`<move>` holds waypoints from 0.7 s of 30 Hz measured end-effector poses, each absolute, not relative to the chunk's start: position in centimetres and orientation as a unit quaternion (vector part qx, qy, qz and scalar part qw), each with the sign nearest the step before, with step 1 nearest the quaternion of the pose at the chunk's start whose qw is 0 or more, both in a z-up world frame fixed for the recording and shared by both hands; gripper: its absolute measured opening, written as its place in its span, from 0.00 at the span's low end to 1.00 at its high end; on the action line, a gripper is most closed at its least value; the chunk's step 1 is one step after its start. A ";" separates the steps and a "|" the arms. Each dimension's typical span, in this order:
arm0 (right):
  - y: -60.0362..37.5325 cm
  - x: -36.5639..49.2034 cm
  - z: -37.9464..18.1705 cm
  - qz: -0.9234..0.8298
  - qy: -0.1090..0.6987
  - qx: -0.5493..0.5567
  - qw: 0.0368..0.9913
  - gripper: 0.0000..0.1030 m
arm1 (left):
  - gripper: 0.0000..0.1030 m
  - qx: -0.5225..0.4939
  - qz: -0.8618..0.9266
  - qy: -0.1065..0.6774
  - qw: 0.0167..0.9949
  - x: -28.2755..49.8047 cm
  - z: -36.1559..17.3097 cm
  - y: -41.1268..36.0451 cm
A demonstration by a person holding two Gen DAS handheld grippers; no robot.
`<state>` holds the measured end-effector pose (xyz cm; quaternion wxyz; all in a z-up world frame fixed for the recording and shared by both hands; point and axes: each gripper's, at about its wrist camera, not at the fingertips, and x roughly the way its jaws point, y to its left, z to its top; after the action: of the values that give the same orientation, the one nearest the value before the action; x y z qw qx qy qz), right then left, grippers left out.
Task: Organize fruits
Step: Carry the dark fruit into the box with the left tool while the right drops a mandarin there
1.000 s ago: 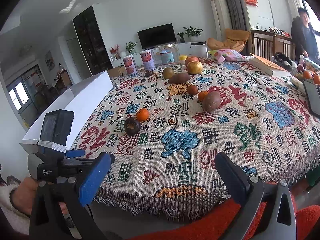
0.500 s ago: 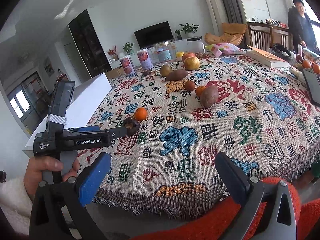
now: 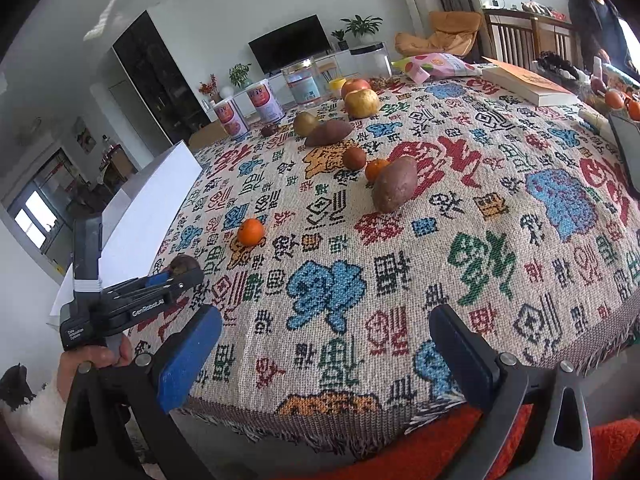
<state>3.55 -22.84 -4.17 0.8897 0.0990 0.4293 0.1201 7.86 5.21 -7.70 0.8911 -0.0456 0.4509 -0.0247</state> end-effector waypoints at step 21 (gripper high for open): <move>-14.5 27.2 -7.5 0.166 0.552 -0.067 0.815 0.28 | 0.38 -0.159 -0.006 0.393 0.906 2.1 3.6 14.7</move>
<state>27.24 -14.47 -7.53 0.8147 -0.0667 0.5516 0.1658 2.12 14.70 3.65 0.9058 -0.1592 0.3925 -0.0062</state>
